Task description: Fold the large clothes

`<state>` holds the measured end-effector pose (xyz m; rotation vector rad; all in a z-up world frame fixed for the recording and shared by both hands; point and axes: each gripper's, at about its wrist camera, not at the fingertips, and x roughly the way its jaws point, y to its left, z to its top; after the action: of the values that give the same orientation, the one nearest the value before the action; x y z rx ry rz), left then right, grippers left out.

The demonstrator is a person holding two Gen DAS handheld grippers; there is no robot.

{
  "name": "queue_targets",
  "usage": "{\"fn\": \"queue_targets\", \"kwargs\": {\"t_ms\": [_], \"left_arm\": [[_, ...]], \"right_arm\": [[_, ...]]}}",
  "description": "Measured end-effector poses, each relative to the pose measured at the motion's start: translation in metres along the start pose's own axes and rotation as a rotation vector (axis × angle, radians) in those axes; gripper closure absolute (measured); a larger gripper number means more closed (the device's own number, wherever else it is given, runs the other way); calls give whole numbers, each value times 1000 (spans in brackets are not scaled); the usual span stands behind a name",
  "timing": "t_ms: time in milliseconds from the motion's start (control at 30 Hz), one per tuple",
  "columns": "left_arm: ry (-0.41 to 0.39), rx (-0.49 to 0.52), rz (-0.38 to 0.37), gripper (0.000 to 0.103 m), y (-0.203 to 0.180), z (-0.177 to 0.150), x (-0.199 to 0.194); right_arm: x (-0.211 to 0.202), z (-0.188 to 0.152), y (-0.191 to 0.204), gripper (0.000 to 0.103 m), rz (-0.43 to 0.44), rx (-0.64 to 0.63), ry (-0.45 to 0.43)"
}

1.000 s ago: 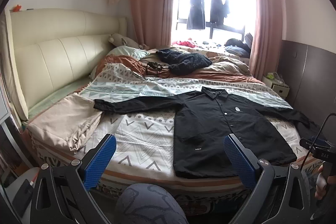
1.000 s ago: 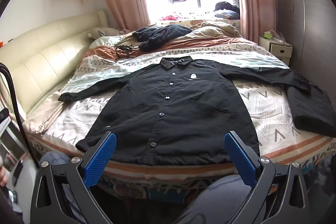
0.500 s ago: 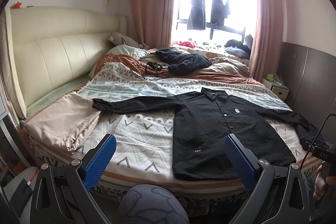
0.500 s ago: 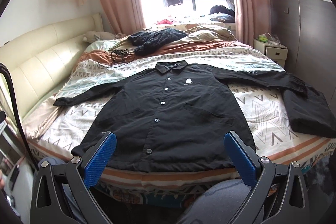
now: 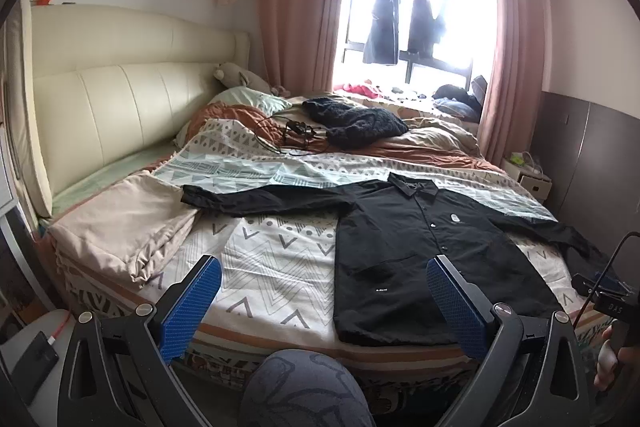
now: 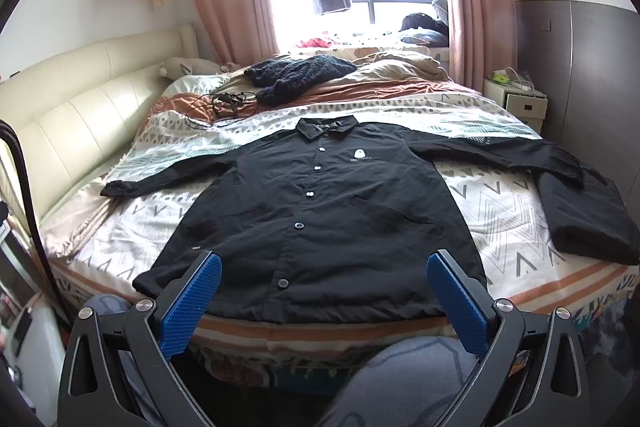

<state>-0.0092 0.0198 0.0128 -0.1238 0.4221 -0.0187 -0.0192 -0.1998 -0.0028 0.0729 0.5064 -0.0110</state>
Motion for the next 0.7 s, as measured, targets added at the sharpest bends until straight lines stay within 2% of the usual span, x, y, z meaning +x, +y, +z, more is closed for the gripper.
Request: {"fn": "queue_targets", "kwargs": {"t_ms": [700], "left_arm": [[4, 19, -11, 0, 3, -3, -7]], "right_arm": [[-8, -2, 4, 0, -12, -5, 2]]}}
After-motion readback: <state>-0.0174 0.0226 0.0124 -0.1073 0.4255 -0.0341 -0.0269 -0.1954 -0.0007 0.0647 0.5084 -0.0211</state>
